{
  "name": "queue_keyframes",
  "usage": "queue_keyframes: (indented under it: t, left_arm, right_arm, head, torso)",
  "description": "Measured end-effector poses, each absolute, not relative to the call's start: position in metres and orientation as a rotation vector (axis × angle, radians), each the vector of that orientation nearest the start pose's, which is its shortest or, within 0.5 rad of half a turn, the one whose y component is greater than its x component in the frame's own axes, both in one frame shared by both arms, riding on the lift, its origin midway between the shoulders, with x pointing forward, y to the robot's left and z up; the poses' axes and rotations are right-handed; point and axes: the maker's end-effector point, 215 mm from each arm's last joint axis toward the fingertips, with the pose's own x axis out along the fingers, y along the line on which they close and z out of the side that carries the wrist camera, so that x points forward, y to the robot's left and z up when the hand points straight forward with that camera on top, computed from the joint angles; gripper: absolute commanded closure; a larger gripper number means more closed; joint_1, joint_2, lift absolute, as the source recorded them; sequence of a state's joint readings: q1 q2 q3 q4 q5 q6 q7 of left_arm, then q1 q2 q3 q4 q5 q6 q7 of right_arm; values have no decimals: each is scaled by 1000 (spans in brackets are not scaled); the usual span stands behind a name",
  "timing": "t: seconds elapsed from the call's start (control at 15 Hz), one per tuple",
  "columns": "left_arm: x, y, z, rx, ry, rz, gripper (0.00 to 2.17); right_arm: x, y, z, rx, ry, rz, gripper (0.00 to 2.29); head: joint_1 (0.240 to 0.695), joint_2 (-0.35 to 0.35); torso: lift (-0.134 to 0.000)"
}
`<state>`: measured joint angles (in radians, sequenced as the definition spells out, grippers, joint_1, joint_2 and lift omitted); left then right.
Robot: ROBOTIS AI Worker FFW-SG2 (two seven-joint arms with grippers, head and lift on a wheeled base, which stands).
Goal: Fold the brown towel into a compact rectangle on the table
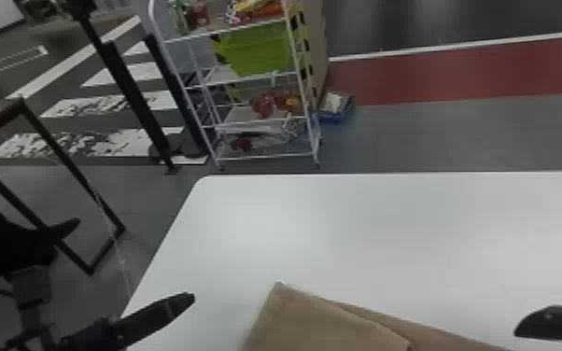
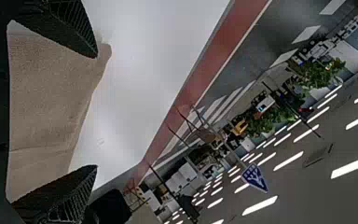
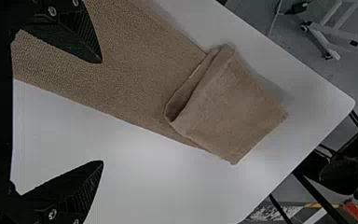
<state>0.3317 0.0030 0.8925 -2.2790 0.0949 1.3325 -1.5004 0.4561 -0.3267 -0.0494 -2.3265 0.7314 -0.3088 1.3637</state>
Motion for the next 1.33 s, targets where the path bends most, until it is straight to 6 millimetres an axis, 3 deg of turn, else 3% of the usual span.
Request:
queue_keyframes:
  t: [0.13, 0.33, 0.8, 1.33]
  left_arm:
    - [290, 349, -320, -733, 471, -573, 36]
    - [284, 361, -313, -750, 435, -561, 63]
    - [271, 382, -298, -772, 356, -565, 63]
    - [260, 401, -293, -785, 311, -536, 63]
  right_arm:
    - [293, -109, -379, -1380, 145, 1428, 167]
    - [298, -87, -398, -1433, 129, 1496, 218]
    - [306, -24, -415, -1472, 62, 1603, 252]
    - [306, 8, -437, -1505, 90, 1640, 286]
  head:
    - [695, 350]
    - [695, 350]
    - [695, 350]
    - [695, 350]
  torso:
    - [-122]
    - [-122]
    - [-122]
    - [-122]
